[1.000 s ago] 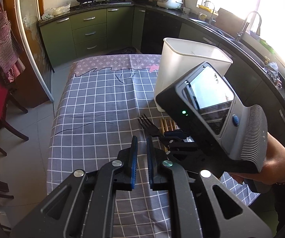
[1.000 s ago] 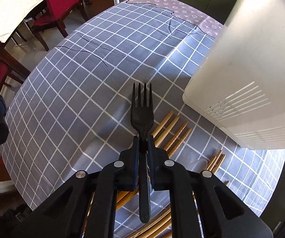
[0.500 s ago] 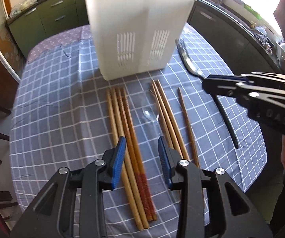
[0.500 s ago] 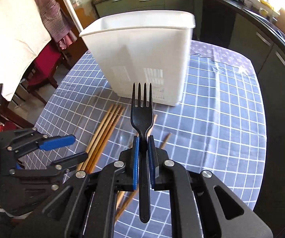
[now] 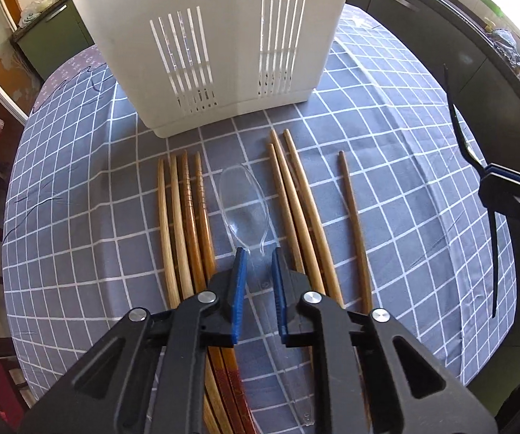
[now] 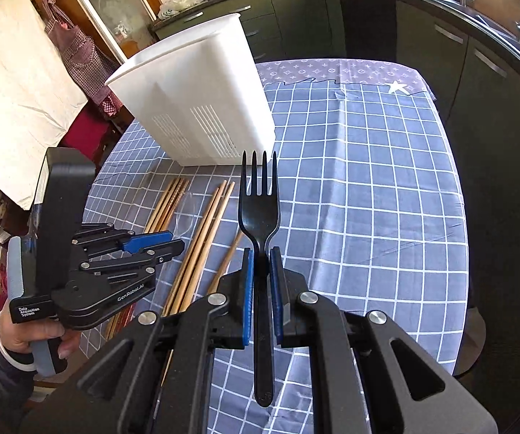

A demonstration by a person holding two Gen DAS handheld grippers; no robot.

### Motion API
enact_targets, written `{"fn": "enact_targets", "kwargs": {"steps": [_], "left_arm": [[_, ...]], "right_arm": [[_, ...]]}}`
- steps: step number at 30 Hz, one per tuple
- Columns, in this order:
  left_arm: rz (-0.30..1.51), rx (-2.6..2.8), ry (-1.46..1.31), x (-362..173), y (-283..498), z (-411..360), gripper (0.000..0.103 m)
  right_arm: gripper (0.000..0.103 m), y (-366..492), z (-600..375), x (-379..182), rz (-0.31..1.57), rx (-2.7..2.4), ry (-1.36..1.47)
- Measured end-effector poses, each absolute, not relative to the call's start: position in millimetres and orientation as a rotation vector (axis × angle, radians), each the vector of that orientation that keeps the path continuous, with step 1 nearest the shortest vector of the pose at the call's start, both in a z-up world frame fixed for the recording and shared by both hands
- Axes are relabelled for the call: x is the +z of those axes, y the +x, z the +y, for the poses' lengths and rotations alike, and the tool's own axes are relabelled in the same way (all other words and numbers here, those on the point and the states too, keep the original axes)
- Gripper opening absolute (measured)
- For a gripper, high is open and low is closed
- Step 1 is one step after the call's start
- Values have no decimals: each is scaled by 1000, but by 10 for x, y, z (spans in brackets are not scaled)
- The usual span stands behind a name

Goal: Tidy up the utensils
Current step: 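Grasp and lift the clear plastic spoon with the left gripper while the right holds the fork, then drop the fork into the white holder with the right gripper while the left drops the spoon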

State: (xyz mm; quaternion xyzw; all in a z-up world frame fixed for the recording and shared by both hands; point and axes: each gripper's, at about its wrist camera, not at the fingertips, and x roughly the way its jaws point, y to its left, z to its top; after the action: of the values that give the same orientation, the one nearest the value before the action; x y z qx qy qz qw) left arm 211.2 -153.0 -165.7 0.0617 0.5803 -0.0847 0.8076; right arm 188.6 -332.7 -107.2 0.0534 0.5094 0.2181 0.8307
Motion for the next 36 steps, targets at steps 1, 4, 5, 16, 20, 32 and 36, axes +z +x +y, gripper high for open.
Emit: {"fn": "enact_targets", "kwargs": {"steps": [1, 4, 5, 16, 20, 32, 36], "left_arm": [[1236, -177, 143, -1666, 2109, -1561, 14], [1233, -182, 153, -1715, 2090, -1693, 12], [1231, -185, 155, -1722, 2065, -1740, 10], [1089, -254, 98, -1123, 1682, -1673, 8], [927, -309, 47, -480, 1509, -1564, 8], [448, -261, -114, 677, 2204, -1177, 9], [356, -201, -131, 605, 2494, -1177, 9]], "right_arm": [[10, 1884, -3340, -1076, 1080, 464, 117], [10, 1875, -3359, -1085, 1075, 465, 124], [10, 1871, -3364, -1082, 1072, 466, 127], [10, 1725, -3461, -787, 976, 484, 181], [10, 1680, -3440, -655, 940, 505, 185], [10, 1706, -3351, -354, 839, 522, 206], [10, 1729, -3326, -260, 814, 528, 210]]}}
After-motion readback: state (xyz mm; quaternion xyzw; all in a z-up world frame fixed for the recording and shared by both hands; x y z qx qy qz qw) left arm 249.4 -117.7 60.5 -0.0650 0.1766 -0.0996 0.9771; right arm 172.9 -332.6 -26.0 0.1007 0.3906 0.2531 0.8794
